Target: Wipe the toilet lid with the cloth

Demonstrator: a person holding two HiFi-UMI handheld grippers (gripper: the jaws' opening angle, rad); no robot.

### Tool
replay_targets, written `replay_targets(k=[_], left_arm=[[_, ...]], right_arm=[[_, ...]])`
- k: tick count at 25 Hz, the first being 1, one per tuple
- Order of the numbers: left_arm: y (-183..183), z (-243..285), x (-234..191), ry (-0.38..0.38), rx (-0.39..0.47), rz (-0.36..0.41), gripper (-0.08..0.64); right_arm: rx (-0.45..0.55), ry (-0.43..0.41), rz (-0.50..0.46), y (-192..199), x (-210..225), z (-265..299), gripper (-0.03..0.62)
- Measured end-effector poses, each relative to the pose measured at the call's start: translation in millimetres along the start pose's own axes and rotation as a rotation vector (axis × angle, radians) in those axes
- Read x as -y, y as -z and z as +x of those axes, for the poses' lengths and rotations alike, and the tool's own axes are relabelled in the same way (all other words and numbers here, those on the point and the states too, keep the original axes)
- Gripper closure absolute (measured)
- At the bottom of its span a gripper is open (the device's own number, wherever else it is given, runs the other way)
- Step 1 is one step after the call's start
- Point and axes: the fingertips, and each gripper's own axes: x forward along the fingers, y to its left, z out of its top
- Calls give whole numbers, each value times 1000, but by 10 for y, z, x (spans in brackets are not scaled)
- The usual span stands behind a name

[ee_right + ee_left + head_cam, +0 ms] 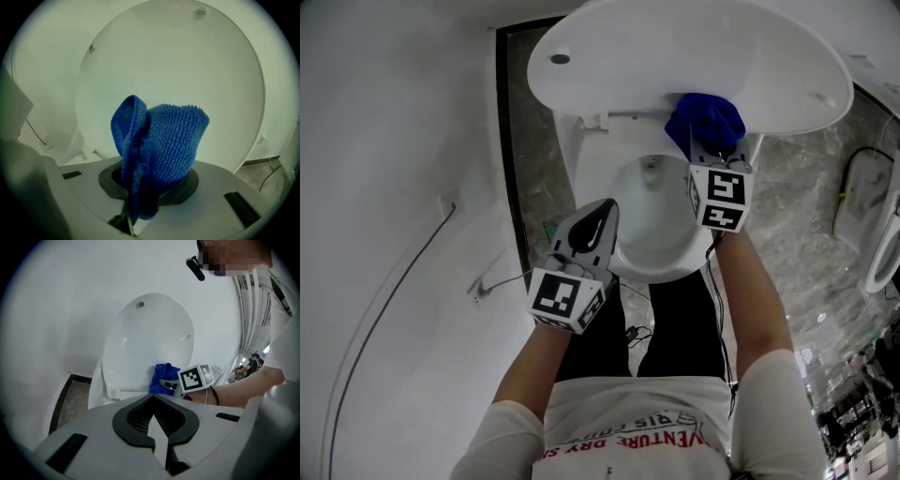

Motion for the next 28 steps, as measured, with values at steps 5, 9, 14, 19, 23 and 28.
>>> replay_targets(k=[5, 9, 14, 19, 23, 28], left_arm=[[4, 163, 194, -8, -12, 1, 554], [-12, 322, 438, 9, -14, -6, 554], [29, 421, 573, 31, -29, 5, 554], [81, 486, 690, 42, -49, 1, 554], [78, 487, 776, 54, -51, 17, 554], [-5, 339, 727, 29, -43, 15, 554]], right_arm=[[-40, 28, 12, 143, 359, -119, 499], [-48, 43, 62, 227, 608, -208, 499], [-56, 74, 139, 336, 797, -343, 499], [-84, 107, 152, 480, 1019, -505, 499], [-92, 111, 124, 449, 1086, -582, 499], [-81, 117, 169, 265, 993, -811, 499]])
